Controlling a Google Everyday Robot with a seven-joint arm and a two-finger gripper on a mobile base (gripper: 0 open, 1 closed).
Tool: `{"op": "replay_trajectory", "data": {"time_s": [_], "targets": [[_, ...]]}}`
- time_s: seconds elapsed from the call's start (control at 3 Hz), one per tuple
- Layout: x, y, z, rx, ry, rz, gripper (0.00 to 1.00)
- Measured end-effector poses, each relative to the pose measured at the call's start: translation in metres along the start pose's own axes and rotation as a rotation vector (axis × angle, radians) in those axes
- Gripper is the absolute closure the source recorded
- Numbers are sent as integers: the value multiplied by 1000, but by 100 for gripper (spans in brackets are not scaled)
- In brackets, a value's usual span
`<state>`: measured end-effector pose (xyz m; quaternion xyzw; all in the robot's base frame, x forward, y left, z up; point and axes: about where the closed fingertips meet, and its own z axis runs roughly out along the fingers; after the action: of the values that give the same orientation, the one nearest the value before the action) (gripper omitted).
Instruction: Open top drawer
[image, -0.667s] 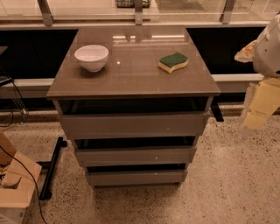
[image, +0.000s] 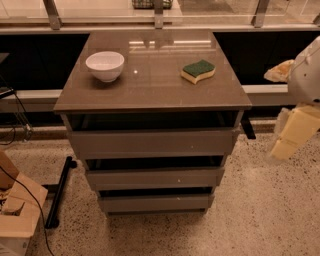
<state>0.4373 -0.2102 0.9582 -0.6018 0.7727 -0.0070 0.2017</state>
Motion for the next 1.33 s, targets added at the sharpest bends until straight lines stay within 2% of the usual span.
{"op": "replay_trajectory", "data": {"time_s": [0.33, 1.0, 1.33], "targets": [[-7, 12, 24, -25, -122, -11, 0], [-41, 18, 59, -50, -320, 105, 0], [-41, 18, 59, -50, -320, 105, 0]]}}
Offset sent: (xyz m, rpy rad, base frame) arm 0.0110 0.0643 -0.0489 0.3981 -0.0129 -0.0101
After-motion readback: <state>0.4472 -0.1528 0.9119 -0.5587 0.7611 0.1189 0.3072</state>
